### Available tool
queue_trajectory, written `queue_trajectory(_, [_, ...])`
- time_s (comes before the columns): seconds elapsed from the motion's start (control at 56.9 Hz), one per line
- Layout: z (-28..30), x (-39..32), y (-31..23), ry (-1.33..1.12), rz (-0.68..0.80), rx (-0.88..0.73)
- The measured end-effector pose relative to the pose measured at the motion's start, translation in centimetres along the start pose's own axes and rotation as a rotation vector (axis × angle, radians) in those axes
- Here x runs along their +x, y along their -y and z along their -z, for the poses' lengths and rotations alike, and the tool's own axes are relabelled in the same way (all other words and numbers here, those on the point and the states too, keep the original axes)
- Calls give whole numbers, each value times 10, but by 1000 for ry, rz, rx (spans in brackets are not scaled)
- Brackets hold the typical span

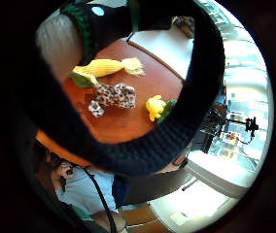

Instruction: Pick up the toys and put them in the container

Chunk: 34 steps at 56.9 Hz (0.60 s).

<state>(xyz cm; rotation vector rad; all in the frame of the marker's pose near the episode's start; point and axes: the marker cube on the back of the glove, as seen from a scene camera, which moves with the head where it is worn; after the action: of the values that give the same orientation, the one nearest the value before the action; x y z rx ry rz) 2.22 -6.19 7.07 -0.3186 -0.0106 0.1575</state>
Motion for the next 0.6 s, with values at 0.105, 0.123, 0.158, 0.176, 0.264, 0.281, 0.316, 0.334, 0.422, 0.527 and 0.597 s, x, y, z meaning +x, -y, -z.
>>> queue_trajectory(0.105, [-25,21,8,0,-42,-30])
queue_trajectory(0.123, [-30,24,10,0,-47,-35])
queue_trajectory(0.158, [-38,30,12,5,-52,-49])
queue_trajectory(0.176, [-43,33,14,4,-53,-57])
queue_trajectory(0.264, [-68,47,20,-42,-93,-91])
queue_trajectory(0.281, [-73,49,21,-50,-102,-100])
queue_trajectory(0.316, [-84,55,23,-61,-125,-120])
queue_trajectory(0.334, [-89,57,24,-64,-139,-130])
queue_trajectory(0.422, [-119,75,26,-60,-208,-178])
queue_trajectory(0.527, [-168,92,29,-81,-306,-266])
queue_trajectory(0.597, [-192,98,31,-9,-264,-319])
